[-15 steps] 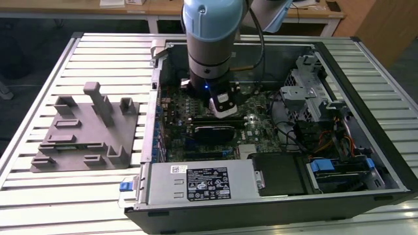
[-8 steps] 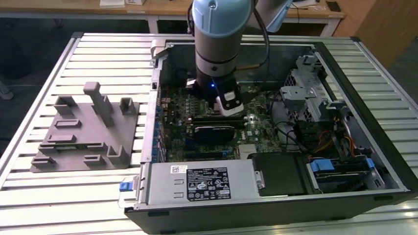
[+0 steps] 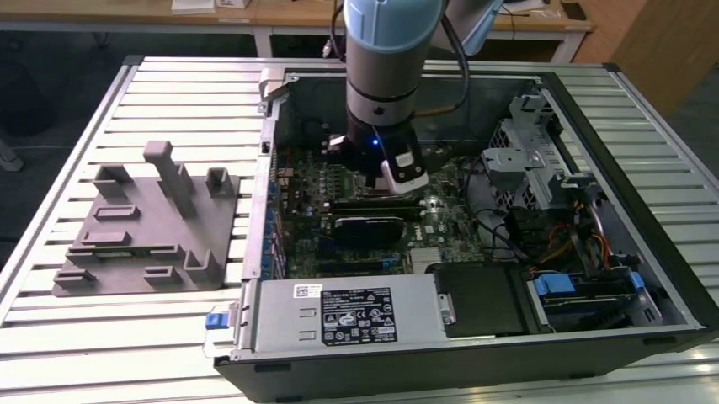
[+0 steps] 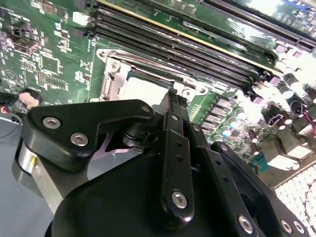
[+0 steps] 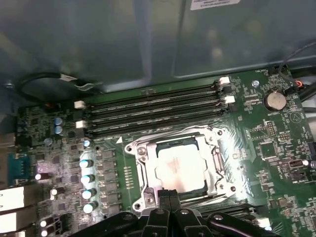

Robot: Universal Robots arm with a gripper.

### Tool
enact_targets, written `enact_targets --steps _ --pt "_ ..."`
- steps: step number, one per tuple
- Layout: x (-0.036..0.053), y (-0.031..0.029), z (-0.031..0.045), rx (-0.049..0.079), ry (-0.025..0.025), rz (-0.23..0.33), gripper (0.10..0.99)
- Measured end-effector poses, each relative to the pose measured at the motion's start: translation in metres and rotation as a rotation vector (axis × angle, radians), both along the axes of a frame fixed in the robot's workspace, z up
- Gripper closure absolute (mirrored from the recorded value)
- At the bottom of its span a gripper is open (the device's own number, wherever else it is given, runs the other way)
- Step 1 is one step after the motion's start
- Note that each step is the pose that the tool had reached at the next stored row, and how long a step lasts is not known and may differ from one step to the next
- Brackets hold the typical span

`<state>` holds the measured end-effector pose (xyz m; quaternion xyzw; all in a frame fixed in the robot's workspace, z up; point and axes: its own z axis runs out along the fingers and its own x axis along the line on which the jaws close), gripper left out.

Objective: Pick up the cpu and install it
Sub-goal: 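Install the second cpu locking lever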

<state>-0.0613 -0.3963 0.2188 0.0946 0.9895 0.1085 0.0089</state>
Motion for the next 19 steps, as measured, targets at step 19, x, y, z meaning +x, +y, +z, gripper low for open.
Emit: enact_targets --steps 19 --pt "0.0212 0.0246 -0.0014 -0.064 0.0012 0.0 0.98"
